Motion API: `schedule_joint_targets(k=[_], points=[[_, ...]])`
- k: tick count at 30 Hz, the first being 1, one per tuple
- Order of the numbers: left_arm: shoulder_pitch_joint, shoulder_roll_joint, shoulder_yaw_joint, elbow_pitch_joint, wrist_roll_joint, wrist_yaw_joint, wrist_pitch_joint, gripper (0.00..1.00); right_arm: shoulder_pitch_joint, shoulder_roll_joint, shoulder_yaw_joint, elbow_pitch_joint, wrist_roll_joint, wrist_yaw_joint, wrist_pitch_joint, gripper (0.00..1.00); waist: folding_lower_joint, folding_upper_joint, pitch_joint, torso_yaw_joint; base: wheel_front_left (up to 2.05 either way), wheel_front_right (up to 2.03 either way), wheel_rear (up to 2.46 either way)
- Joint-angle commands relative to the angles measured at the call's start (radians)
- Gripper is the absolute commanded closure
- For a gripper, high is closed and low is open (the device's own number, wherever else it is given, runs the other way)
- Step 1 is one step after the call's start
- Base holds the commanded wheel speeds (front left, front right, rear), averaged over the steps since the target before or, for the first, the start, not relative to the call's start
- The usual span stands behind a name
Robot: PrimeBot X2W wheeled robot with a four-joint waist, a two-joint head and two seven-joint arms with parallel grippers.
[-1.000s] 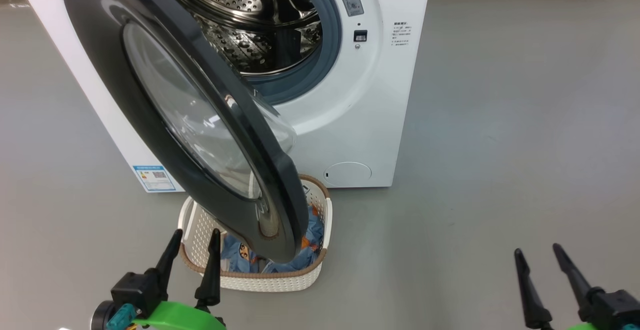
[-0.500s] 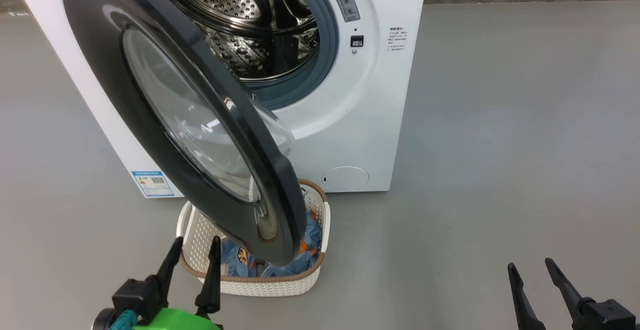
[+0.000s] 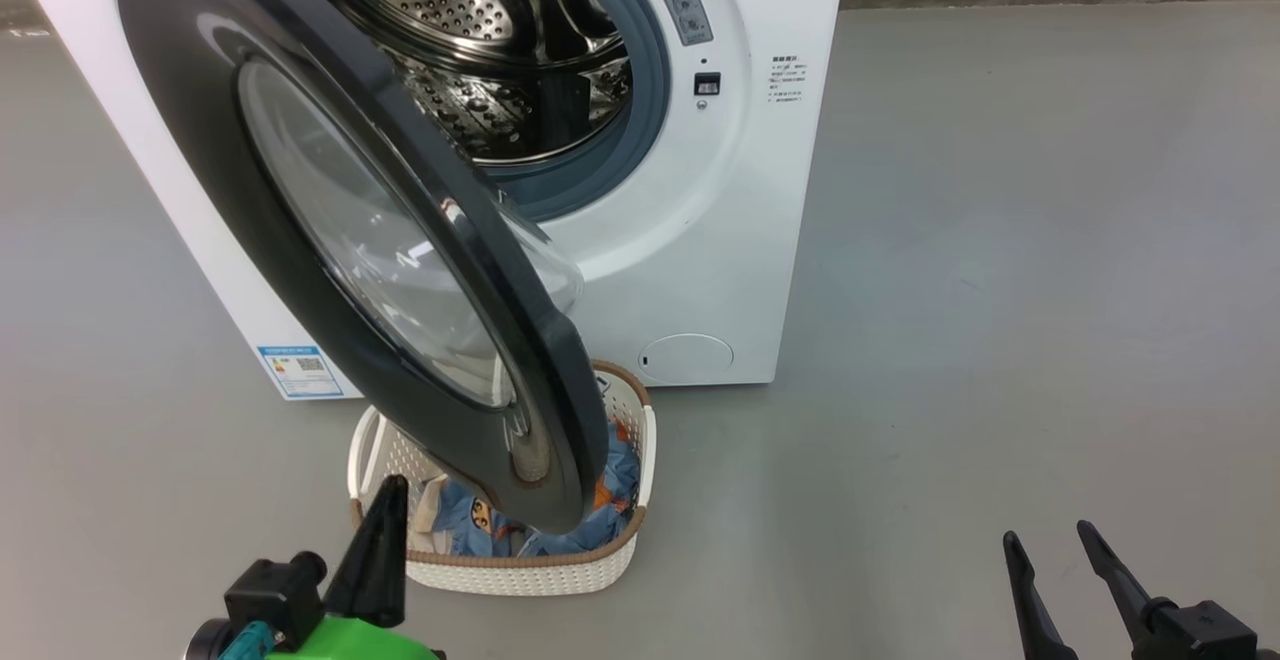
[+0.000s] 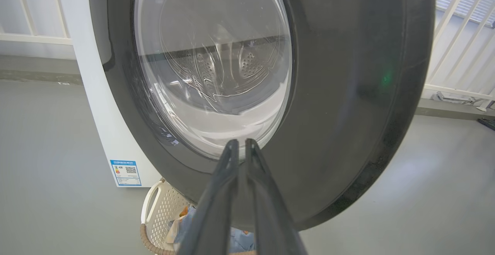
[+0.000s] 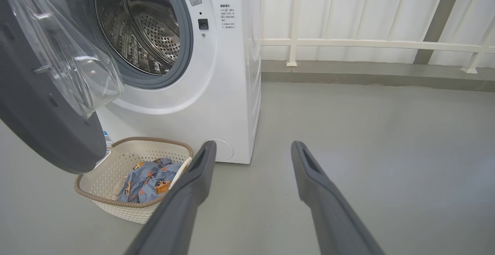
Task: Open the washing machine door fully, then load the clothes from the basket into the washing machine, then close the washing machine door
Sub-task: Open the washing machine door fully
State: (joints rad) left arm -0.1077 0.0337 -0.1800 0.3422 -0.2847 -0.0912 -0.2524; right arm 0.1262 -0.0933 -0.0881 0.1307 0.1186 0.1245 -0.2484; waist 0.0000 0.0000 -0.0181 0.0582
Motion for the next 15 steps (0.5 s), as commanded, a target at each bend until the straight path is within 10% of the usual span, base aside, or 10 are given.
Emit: schedule_joint_targets(k=[1,15], points=[[-0.021,0.017,0.035,-0.015,-0.001,0.008,-0.009,1.0,-0.014,-0.009,0.025,-0.02,0.005,0.006,-0.013,0.0,0.0,0.0,0.0,-0.001,0.0,0.0,0.0],[-0.072,0.017,0.078,-0.082,0.028,0.028,-0.009,1.0,-0.026,-0.003,0.036,-0.011,0.002,0.006,-0.013,0.0,0.0,0.0,0.007,-0.004,0.0,0.0,0.0]])
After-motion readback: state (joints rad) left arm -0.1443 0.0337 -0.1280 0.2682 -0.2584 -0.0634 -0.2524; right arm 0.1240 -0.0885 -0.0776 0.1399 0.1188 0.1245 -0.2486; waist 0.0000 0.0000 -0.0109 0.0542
